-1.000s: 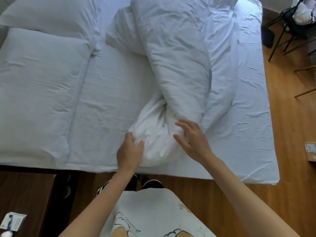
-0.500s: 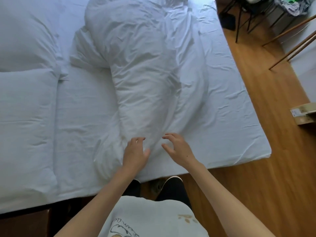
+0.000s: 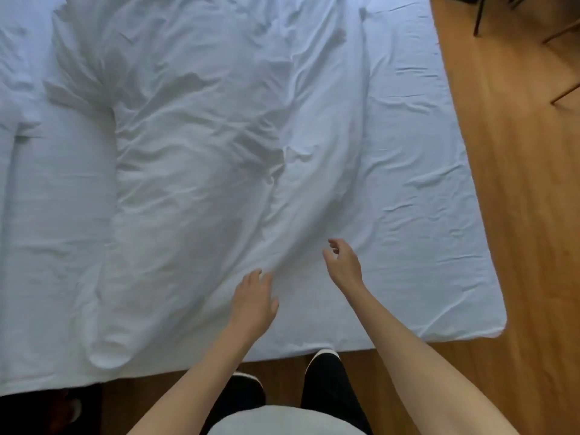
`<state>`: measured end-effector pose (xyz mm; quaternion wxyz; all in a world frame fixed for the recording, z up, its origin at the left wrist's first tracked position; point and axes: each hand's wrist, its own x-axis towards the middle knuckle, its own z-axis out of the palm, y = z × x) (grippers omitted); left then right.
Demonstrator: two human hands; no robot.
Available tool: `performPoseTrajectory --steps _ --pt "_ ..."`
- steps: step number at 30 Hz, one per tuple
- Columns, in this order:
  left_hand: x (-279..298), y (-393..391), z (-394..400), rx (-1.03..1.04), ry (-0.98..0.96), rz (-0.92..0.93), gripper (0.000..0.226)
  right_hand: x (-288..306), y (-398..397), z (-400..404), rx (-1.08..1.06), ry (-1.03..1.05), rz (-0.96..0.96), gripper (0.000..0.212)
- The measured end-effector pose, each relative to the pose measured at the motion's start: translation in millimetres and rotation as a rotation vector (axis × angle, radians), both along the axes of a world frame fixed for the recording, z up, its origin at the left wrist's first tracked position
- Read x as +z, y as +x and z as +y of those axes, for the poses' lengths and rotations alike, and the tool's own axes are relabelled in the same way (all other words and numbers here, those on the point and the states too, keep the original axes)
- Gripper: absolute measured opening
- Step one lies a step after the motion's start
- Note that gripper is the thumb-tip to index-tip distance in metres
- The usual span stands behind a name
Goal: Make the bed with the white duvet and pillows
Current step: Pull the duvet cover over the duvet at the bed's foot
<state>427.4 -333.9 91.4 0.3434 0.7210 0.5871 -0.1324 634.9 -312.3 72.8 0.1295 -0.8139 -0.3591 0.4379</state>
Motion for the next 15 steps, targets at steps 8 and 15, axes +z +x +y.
performPoseTrajectory --steps 8,15 --pt "-91.7 69.2 64.5 -0.067 0.173 0.053 0.076 -112.4 66.0 109.6 -0.539 -0.002 0.23 0.059" --pt "-150.8 85.3 110.4 -0.046 0.325 0.164 0.114 -154.8 41.0 164.8 -0.938 0.131 0.83 0.045"
